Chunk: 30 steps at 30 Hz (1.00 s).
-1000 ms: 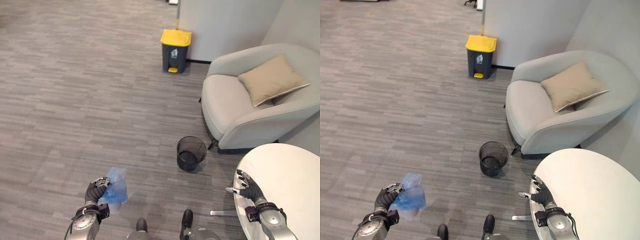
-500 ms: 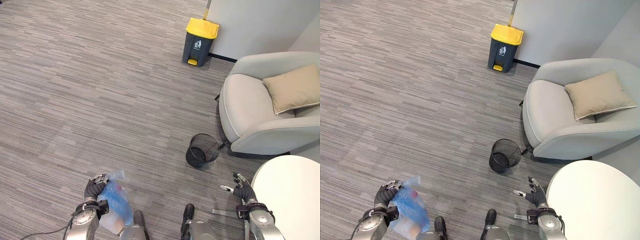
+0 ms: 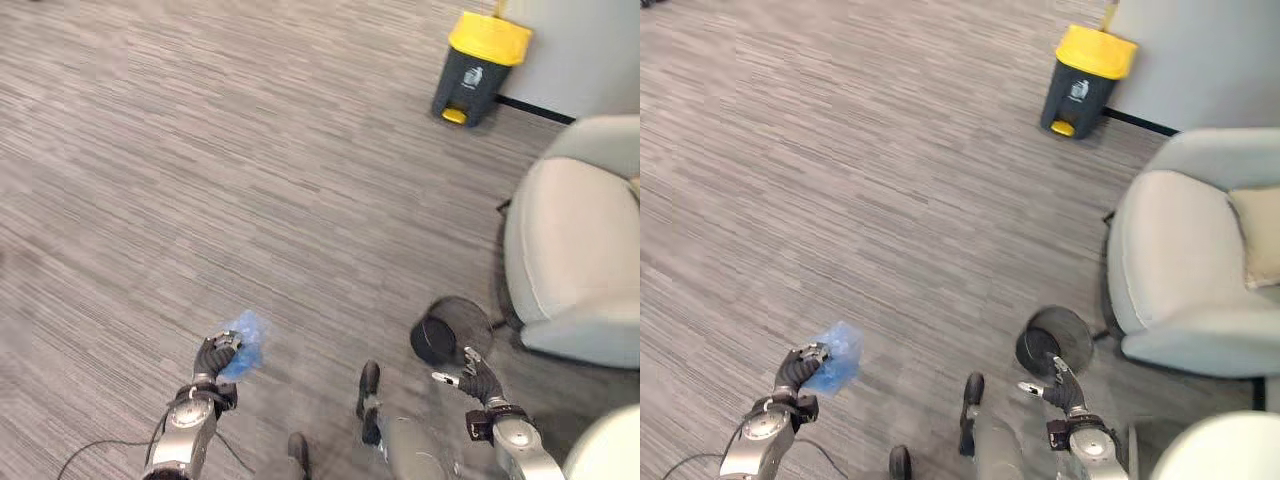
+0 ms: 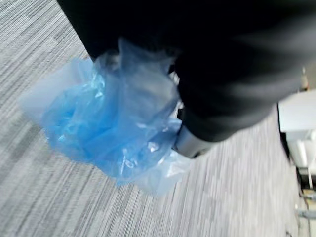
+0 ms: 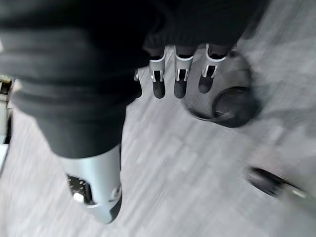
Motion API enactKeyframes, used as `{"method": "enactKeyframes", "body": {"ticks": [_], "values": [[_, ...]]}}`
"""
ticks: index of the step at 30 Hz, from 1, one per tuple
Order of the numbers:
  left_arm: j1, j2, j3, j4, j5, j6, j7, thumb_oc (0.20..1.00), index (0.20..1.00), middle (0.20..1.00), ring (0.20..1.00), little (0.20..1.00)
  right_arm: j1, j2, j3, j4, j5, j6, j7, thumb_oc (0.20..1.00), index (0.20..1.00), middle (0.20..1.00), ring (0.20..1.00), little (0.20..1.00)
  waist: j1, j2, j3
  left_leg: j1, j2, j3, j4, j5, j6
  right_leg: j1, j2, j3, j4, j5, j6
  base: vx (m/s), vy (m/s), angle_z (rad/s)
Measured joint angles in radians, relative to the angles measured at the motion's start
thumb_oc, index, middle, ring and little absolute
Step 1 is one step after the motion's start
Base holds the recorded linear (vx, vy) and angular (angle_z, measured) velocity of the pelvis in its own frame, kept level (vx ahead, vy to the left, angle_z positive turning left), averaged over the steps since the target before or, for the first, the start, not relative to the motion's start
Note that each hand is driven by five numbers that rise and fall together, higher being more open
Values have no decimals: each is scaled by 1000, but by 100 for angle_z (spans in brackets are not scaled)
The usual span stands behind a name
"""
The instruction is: Gather garbage on tea table into small bin, then transfer packed bag to large trash can.
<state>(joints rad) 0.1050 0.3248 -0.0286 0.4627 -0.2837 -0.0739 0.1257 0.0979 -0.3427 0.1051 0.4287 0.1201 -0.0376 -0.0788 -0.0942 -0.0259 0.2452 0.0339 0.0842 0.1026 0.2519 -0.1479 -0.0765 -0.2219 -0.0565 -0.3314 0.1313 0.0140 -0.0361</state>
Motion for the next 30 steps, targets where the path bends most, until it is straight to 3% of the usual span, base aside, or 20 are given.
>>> {"method": "enactKeyframes", "body": {"ticks": [2,3,4,5,6,10,11,12,13,14,15,16,17,19,21,23,26,27,29,30], "values": [[39,-5,-6,-8,0,-1,-7,200,200,200,200,200,-4,-19,-3,-4,0,-7,0,1000,1000,1000,1000,1000,8,-10,-30,-118,46,16,326,41,-48,75,34,18,-28,-20,-46,353,-154,-8],[48,-8,-9,-8,0,0,-8,200,200,200,200,200,-11,-28,-5,-4,0,-8,-2,1000,1000,1000,1000,1000,16,-11,-42,-169,65,15,423,33,-50,90,52,38,-32,-25,-69,375,-92,-39],[43,-5,-8,-12,1,0,-8,200,200,200,200,200,-32,-31,-4,-5,0,-8,-4,1000,1000,1000,1000,1000,26,-26,-55,-246,57,32,445,-19,-19,117,65,67,-61,-38,-73,373,-48,-52],[32,-1,-6,-13,1,0,-9,200,200,200,200,200,-42,-30,-1,-5,0,-6,-6,1000,1000,1000,1000,1000,35,-54,-48,-273,35,63,353,-41,14,140,62,91,-90,-34,-79,198,-3,-60],[14,0,-2,-14,1,0,-9,200,200,200,200,200,-49,-30,2,-4,0,-5,-4,1000,1000,1000,1000,1000,43,-75,-38,-292,21,82,266,-39,23,153,57,95,-100,-19,-85,289,16,-59],[-24,9,-6,-19,29,0,-17,200,200,200,200,200,-51,-29,2,-3,-1,-4,-12,1000,1000,1000,1000,1000,41,-94,-31,-431,-3,93,-5,82,30,271,84,115,-134,-55,-27,303,60,-39],[-10,3,-11,-18,29,1,-16,200,200,200,200,200,-36,-33,4,-4,0,-7,-13,1000,1000,1000,1000,1000,33,-77,-35,-451,-21,103,-14,248,113,327,92,112,-116,-99,37,558,145,-81],[13,1,-20,-15,30,1,-19,200,200,200,200,200,-12,-37,8,-2,0,-12,-21,1000,1000,1000,1000,1000,39,-59,-63,-478,-41,59,-24,243,86,349,98,117,-131,-112,49,687,200,-106],[15,0,-8,-14,29,-2,-17,200,200,200,200,200,4,-40,8,6,0,-12,-25,1000,1000,1000,1000,1000,55,-62,-95,-484,-76,4,-103,217,45,364,93,132,-157,-142,61,238,93,-100],[2,6,2,-14,29,-4,-15,200,200,200,200,200,-3,-39,4,16,0,-12,-27,1000,1000,1000,1000,1000,66,-59,-97,-481,-97,-9,-138,222,51,384,88,148,-179,-167,39,297,135,-112],[-4,1,7,-11,29,-2,-12,200,200,200,200,200,-9,-44,3,29,0,-10,-27,1000,1000,1000,1000,1000,71,-40,-84,-478,-98,-12,-164,236,82,409,96,170,-184,-177,36,511,270,-103],[17,-3,-13,-13,30,-1,-15,200,200,200,200,200,14,-49,1,32,0,-3,-29,1000,1000,1000,1000,1000,66,19,-86,-437,-77,-37,-176,355,157,466,133,209,-149,-217,84,657,359,-65],[15,10,-11,-8,31,2,-17,200,200,200,200,200,33,-10,5,35,0,5,-28,1000,1000,1000,1000,1000,58,-34,-90,-425,-112,-21,-119,307,151,477,86,228,-98,-250,84,610,363,-49],[6,15,-12,-10,40,3,-26,200,200,200,200,200,53,15,6,20,-2,0,-18,1000,1000,1000,1000,1000,46,-74,-95,-360,-157,5,-124,258,185,437,20,245,61,-272,86,340,242,-23],[-21,20,-10,-15,52,2,-28,200,200,200,200,200,43,11,4,14,-3,0,-18,1000,1000,1000,1000,1000,47,-81,-96,-329,-180,23,-137,236,194,363,-26,249,237,-281,105,193,168,-24],[-79,47,-11,-19,68,2,-27,200,200,200,200,200,2,11,5,-12,-3,0,-16,1000,1000,1000,1000,1000,55,-76,-88,-295,-198,46,-162,235,210,168,-78,255,520,-300,133,273,162,-31],[-112,63,-11,-20,68,-1,-25,200,200,200,200,200,-58,15,9,-14,-3,-4,-13,1000,1000,1000,1000,1000,61,-72,-48,-199,-196,60,-226,203,200,49,-91,237,544,-318,135,305,105,-34],[-100,69,-19,-22,68,-1,-26,200,200,200,200,200,-75,12,10,-21,-3,-8,-10,1000,1000,1000,1000,1000,56,-58,-36,-165,-193,72,-250,211,199,-15,-87,217,481,-318,133,407,71,-17],[-96,67,-15,-26,68,-2,-25,200,200,200,200,200,-76,9,17,-21,-3,-4,-6,1000,1000,1000,1000,1000,53,-56,-21,-139,-188,89,-261,127,181,-91,-78,184,376,-293,117,459,47,-18],[-72,65,-13,-22,68,0,-25,200,200,200,200,200,-70,10,24,-18,-3,-4,-5,1000,1000,1000,1000,1000,48,-61,-22,-124,-175,135,-245,97,159,-120,-73,160,263,-242,118,345,-18,-26]]}}
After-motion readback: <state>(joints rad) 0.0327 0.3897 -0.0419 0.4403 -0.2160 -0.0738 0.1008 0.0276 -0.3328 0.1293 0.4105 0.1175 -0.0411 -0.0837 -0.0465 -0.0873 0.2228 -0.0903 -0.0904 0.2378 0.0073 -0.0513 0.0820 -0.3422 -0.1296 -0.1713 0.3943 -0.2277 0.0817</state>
